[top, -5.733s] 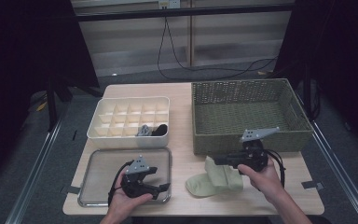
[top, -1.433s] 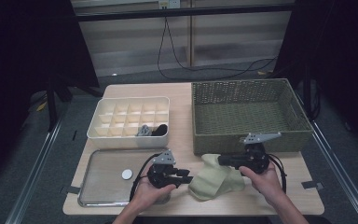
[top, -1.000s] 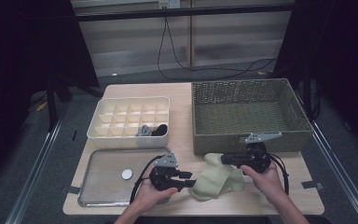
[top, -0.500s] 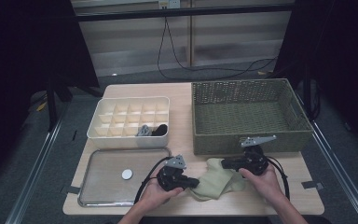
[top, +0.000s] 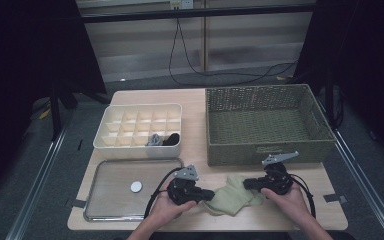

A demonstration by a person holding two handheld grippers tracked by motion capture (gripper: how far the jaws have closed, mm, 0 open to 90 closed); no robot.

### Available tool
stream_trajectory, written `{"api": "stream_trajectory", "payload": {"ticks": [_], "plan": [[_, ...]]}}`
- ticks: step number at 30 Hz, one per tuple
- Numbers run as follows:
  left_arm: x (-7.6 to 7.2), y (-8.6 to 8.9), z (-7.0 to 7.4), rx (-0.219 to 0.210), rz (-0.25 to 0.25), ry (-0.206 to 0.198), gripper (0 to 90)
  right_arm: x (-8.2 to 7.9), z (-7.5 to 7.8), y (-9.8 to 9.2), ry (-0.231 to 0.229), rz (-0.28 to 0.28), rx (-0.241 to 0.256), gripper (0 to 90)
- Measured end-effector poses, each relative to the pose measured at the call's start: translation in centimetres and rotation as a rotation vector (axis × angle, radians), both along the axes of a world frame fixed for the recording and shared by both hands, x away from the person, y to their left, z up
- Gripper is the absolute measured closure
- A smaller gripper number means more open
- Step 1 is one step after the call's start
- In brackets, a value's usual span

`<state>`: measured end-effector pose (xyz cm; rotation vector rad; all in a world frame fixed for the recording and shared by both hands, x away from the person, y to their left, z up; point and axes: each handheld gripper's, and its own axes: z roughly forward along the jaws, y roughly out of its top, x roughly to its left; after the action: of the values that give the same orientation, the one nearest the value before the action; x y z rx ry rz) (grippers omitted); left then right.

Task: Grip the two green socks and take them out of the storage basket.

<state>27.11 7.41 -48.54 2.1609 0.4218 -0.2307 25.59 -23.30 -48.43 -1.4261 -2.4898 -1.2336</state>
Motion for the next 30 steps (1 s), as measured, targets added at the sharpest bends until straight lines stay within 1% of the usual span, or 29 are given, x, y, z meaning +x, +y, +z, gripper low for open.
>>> {"api": "stream_trajectory", "payload": {"ticks": [1, 2, 3, 5, 6, 7, 8, 9, 10, 12, 13, 14, 15, 16, 17, 18, 19, 21, 22, 24, 25, 27, 28, 30], "plan": [[0.0, 0.0, 0.0, 0.000, 0.000, 0.000, 86.2, 0.0, 0.0, 0.0, 0.000, 0.000, 0.000, 80.4], [-0.2, -0.3, -0.1, 0.004, -0.020, 0.000, 85.7, -0.1, 0.2, -0.4, -0.017, -0.006, 0.006, 79.5], [-0.3, -0.5, -0.2, -0.002, -0.026, 0.003, 85.5, -0.1, 0.3, -0.5, -0.029, -0.010, 0.015, 79.0], [-0.4, -0.7, -0.2, 0.003, -0.034, 0.004, 85.3, -0.1, 0.5, -0.6, -0.033, -0.014, 0.022, 78.4], [-0.6, -1.0, -0.4, 0.025, -0.040, 0.012, 85.1, -0.1, 0.8, -0.7, -0.048, -0.015, 0.032, 78.4], [-0.6, -1.0, -0.4, 0.025, -0.040, 0.012, 84.9, 0.0, 0.9, -0.6, -0.051, -0.012, 0.036, 78.7], [-0.7, -1.3, -0.8, 0.060, -0.046, 0.016, 84.8, 0.1, 1.0, -0.5, -0.052, -0.004, 0.041, 79.3], [-0.7, -1.3, -0.8, 0.060, -0.046, 0.016, 84.7, 0.1, 1.0, -0.5, -0.052, -0.004, 0.041, 79.3], [-0.6, -1.4, -1.0, 0.085, -0.057, 0.015, 84.1, 0.4, 1.1, -0.1, -0.055, 0.009, 0.041, 79.6], [-0.5, -1.4, -1.1, 0.078, -0.051, 0.019, 83.3, 0.8, 1.1, 0.3, -0.053, 0.019, 0.042, 78.6], [-0.4, -1.4, -1.2, 0.072, -0.040, 0.023, 83.3, 0.8, 1.1, 0.3, -0.053, 0.019, 0.042, 78.6], [-0.3, -1.3, -1.2, 0.086, -0.034, 0.014, 82.3, 1.0, 1.0, 0.5, -0.052, 0.029, 0.042, 77.7], [-0.1, -1.2, -1.3, 0.092, -0.036, 0.016, 82.0, 1.2, 1.0, 0.7, -0.052, 0.031, 0.037, 76.9], [0.1, -1.0, -1.4, 0.084, -0.032, 0.019, 81.6, 1.5, 1.1, 0.9, -0.052, 0.037, 0.033, 76.4], [0.2, -0.9, -1.4, 0.082, -0.013, 0.026, 80.5, 1.7, 1.1, 1.1, -0.052, 0.042, 0.032, 75.6], [0.4, -0.7, -1.3, 0.094, -0.018, 0.020, 78.9, 2.1, 1.3, 1.5, -0.055, 0.049, 0.030, 73.5], [0.4, -0.6, -1.4, 0.078, 0.002, 0.025, 78.3, 2.3, 1.3, 1.6, -0.057, 0.056, 0.026, 72.8], [0.7, -0.2, -1.4, 0.086, 0.017, 0.021, 77.8, 2.5, 1.4, 1.8, -0.058, 0.057, 0.023, 71.9], [1.0, 0.1, -1.4, 0.078, 0.036, 0.016, 76.2, 3.0, 1.4, 2.1, -0.059, 0.062, 0.024, 71.5], [1.1, 0.3, -1.4, 0.083, 0.043, 0.011, 75.7, 3.2, 1.3, 2.2, -0.060, 0.062, 0.023, 71.1], [1.3, 0.6, -1.4, 0.082, 0.063, 0.012, 73.5, 3.6, 1.1, 2.5, -0.054, 0.064, 0.019, 69.7], [1.4, 0.7, -1.4, 0.088, 0.065, 0.010, 72.9, 4.0, 0.9, 2.6, -0.056, 0.068, 0.016, 68.0], [1.5, 0.8, -1.4, 0.076, 0.070, 0.010, 72.4, 4.2, 0.8, 2.8, -0.055, 0.071, 0.017, 67.3], [1.6, 0.8, -1.5, 0.075, 0.071, 0.007, 72.3, 4.5, 0.6, 3.0, -0.054, 0.068, 0.006, 65.5]]}}
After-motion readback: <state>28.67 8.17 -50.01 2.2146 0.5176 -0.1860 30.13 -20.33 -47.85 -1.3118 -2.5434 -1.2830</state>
